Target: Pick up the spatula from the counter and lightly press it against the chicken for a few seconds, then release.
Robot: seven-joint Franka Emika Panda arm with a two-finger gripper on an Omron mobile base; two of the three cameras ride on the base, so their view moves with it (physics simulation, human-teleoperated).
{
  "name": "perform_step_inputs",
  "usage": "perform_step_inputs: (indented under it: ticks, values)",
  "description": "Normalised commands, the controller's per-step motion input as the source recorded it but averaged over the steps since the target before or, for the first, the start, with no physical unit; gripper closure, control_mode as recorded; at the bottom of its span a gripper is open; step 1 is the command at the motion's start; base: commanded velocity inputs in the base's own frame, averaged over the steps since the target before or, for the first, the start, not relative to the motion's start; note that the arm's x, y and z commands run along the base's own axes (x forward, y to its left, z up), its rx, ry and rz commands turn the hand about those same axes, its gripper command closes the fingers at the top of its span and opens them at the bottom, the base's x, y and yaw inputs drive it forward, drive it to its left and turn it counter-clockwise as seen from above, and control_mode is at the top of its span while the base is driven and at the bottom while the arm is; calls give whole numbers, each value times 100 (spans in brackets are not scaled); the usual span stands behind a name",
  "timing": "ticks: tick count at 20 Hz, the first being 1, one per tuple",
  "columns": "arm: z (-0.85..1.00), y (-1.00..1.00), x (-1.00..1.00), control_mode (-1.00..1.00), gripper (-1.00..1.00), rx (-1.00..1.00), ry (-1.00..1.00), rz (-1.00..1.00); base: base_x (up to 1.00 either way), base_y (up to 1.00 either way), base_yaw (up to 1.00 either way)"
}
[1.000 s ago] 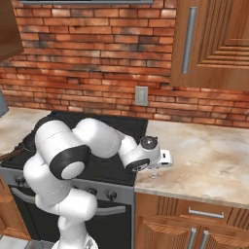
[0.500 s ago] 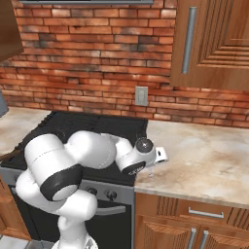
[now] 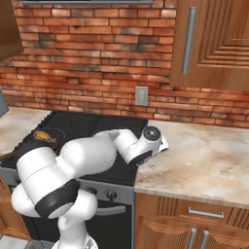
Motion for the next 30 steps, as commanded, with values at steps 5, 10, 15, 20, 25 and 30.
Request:
perform_step_inputs:
  ticks: [5, 10, 15, 20, 25, 30]
  values:
    - [23, 38, 0, -100, 100, 0, 0, 5, 0, 0, 0]
    - [16, 58, 2, -100, 100, -3, 4, 4, 0, 0, 0]
    - [11, 58, 0, -100, 100, -9, 0, 3, 0, 0, 0]
    - [22, 43, -3, -100, 100, -10, 0, 0, 0, 0, 0]
    - [12, 47, 2, -100, 100, -4, 2, 8, 0, 0, 0]
    - [1, 47, 6, -100, 100, -2, 7, 14, 0, 0, 0]
